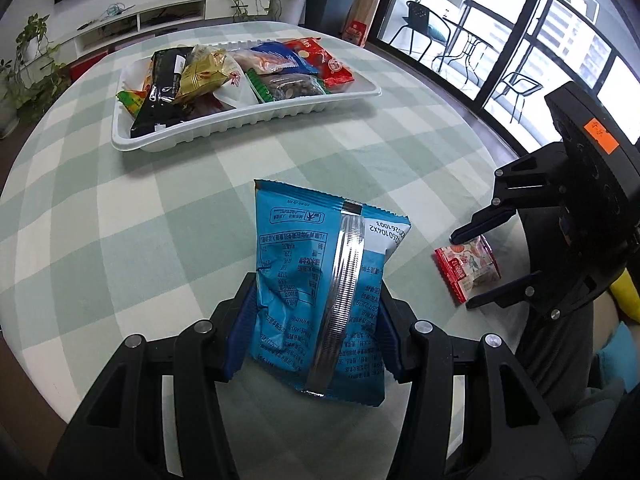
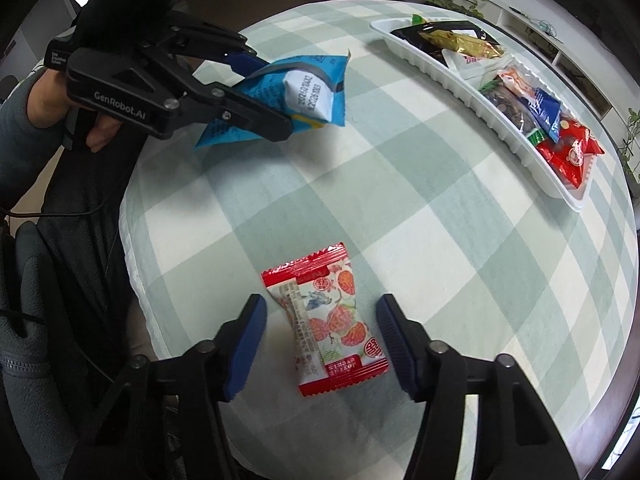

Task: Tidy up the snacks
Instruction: 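Grasp the red strawberry candy packet with the right tool while the left tool holds the blue packet, then carry both held packets over the white tray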

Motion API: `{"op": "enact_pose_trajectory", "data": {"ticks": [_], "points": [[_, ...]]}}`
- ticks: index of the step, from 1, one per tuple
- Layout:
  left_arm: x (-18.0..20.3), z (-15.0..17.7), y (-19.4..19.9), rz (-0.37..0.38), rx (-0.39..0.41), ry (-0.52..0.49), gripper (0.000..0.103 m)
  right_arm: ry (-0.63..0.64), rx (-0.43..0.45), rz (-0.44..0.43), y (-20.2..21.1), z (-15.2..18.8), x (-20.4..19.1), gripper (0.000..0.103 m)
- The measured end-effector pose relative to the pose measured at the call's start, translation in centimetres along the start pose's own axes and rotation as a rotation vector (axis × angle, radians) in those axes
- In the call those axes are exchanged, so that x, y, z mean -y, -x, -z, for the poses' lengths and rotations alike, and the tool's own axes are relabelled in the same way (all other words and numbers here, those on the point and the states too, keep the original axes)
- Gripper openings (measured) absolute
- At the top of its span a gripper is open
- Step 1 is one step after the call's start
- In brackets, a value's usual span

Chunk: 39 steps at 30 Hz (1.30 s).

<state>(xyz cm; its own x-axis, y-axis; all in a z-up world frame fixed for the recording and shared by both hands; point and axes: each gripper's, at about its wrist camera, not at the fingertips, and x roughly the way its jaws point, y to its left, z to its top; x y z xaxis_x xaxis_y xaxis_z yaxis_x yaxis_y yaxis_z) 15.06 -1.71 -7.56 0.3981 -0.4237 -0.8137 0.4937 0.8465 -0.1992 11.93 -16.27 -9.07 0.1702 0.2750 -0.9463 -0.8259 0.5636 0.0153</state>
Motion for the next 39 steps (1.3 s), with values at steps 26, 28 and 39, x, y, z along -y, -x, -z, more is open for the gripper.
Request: {"op": "enact_pose_trajectory", "data": {"ticks": [26,28,39], "points": [[-1.5,-3.6,3.0,0.017,0.124,0.068,0.05,-0.408,0.302,-0.002,6.0,2.1,4.7,0.034],[-1.9,-5.2,3.6,0.007,0.154,0.071,0.05,-0.475,0.353,0.017,7.2,1.7,6.3,0.034],[-4.7,-16.8,3.8,-0.099,0.269,0.089,0.05,-0.671,0.511,0.165,11.4,-4.8,14.6,0.034]]}}
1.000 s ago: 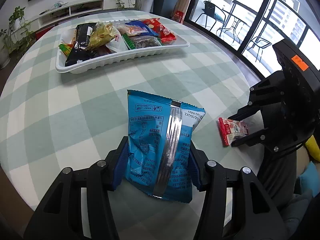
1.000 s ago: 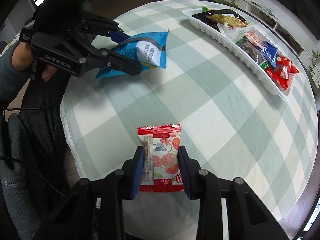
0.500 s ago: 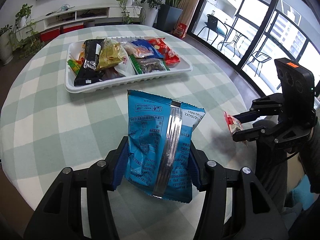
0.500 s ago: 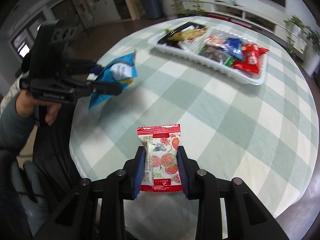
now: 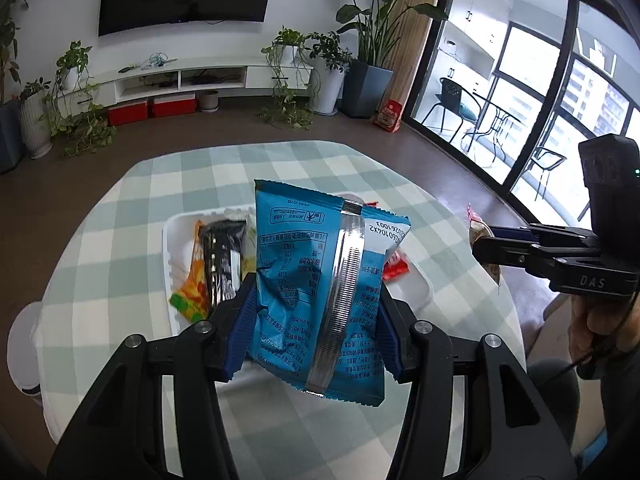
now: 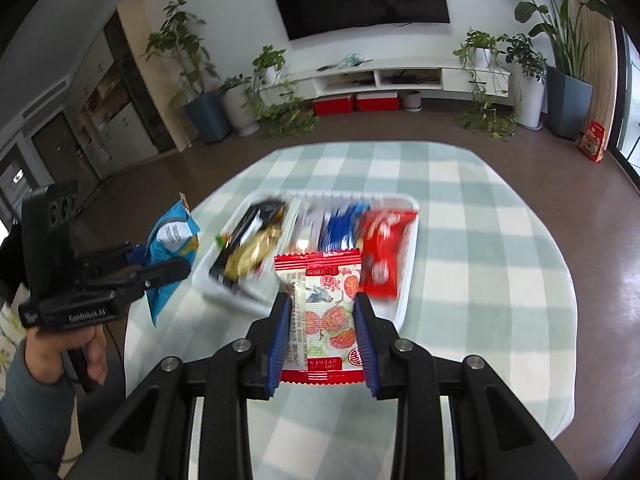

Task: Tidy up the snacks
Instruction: 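Carry both held packets over the white tray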

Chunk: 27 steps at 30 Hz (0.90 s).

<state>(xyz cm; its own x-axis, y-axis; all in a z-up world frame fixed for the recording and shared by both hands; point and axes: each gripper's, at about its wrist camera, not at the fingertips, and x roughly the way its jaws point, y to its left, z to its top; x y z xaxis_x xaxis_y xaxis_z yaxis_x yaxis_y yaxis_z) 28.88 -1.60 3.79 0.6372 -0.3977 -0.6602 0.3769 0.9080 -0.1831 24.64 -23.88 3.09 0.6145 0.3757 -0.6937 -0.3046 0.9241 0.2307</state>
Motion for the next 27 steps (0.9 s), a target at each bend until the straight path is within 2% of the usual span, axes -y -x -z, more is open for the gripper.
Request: {"op": "enact_pose_trajectory", "data": {"ticks": [3,8,19,27], "points": [[-0.2,-2.3,-2.6,-0.032,-0.013,-0.004,0.05,0.0,-0.004,0.034,-2.4,-2.0,-0.5,0.034],[-0.4,-3.9,-7.1,-0.059,-0.067,-0.014,0.05,-0.019,-0.046,0.073,-6.5,-3.7,-0.2,0.034],[-1.4,-3.6,-13.9,-0.102,-0.147,-0.029,0.05,-0.006,-0.121,0.142,-12.1,-3.7,0.6,0.034],[-2.3,-2.9,-15.6,-0.097,-0.166,-0.009,0.05,-0.002,-0.143,0.153,-13.6,-3.0,1.2,0.034]]}}
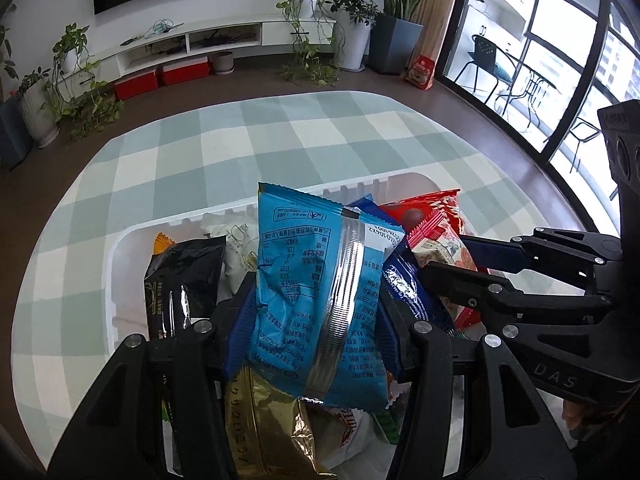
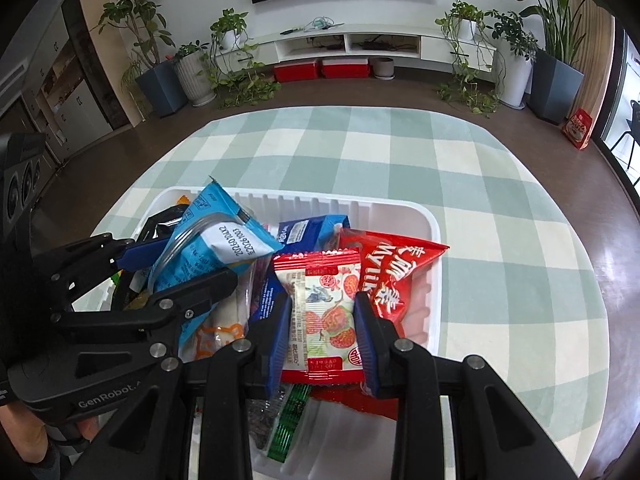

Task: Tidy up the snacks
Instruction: 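Carry both held packets over the white tray, then open both tools to drop the packets into the tray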

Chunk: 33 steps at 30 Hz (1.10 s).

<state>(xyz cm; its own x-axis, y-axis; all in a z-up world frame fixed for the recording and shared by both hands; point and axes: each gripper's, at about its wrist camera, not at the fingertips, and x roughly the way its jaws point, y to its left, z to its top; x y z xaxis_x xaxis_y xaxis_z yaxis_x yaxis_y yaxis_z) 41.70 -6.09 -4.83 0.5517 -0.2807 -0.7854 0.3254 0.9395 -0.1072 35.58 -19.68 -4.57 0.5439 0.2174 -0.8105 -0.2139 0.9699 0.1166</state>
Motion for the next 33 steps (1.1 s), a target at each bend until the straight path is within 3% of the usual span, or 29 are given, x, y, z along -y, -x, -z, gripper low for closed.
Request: {"op": "enact_pose_trajectory", "data": {"ticks": [19,33], "points": [[-0.3,0.8,-1.3,-0.001,0.014,0.02,0.05,0.029,0.022,-0.002,-1.0,0.7,-0.2,0.034],[-0.3,1.0,-0.3,-0.033,0.037,0.026,0.069,0.035,0.054,0.007,0.2,0.5,0.2,0.044]]}}
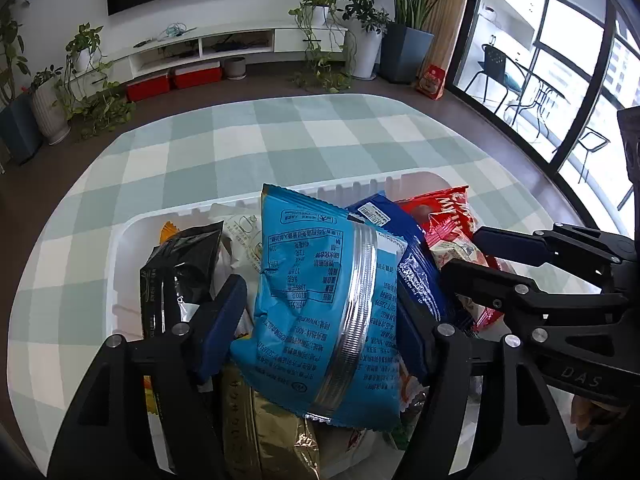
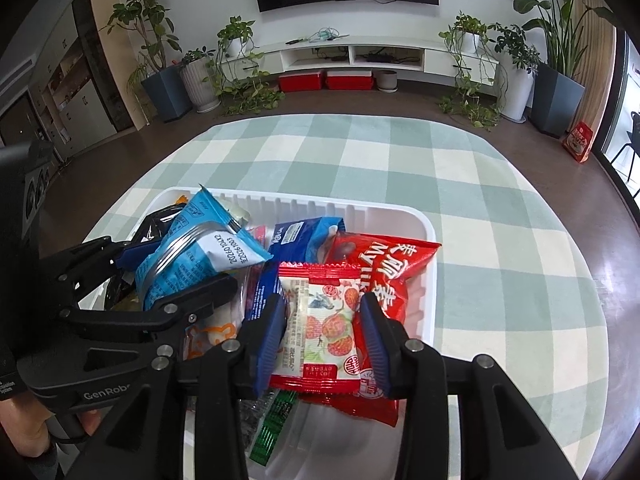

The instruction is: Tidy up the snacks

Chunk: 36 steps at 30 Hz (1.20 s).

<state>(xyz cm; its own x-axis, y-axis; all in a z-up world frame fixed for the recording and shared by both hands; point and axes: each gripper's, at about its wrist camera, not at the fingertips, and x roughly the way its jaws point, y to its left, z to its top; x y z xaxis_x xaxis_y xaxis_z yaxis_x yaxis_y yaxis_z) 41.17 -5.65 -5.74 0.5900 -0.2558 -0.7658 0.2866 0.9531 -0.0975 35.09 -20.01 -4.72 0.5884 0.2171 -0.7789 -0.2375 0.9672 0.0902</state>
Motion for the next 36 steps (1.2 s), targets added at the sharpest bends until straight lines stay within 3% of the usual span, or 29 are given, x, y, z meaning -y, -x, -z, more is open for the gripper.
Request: {"op": "enact_pose_trajectory", "data": {"ticks": [5,12,14,17,20,23,28,36], "points": [[0.2,0.1,0.3,0.003,0.006,-0.005,0.079,-0.017,0.024,0.008,0.8,0.3,0.5,0.058],[0.6,0.2,1.4,0.011,0.029,-0.002,0.082,-0.034,0.048,0.003,2.0,0.6,1.3,0.058],[0.6,0.3,1.8,0.008,0.039,0.0,0.088,-0.038,0.059,0.002,2.4,0.8,1.4,0.059],[0.6,0.4,2.7,0.003,0.06,-0.002,0.09,-0.058,0.081,-0.003,3.3,0.9,1.7,0.071],[0.7,0.6,4.0,-0.005,0.09,-0.001,0.095,-0.065,0.107,-0.005,4.3,0.9,1.5,0.076],[0.9,1.0,6.0,-0.011,0.142,0.002,0.102,-0.066,0.134,-0.003,5.4,1.1,1.3,0.084],[1.2,2.5,10.9,-0.033,0.277,-0.005,0.103,-0.084,0.189,0.002,7.7,2.3,1.0,0.094],[3.9,8.2,20.0,-0.111,0.436,-0.036,0.103,-0.148,0.277,-0.007,12.5,5.6,0.2,0.096]]}}
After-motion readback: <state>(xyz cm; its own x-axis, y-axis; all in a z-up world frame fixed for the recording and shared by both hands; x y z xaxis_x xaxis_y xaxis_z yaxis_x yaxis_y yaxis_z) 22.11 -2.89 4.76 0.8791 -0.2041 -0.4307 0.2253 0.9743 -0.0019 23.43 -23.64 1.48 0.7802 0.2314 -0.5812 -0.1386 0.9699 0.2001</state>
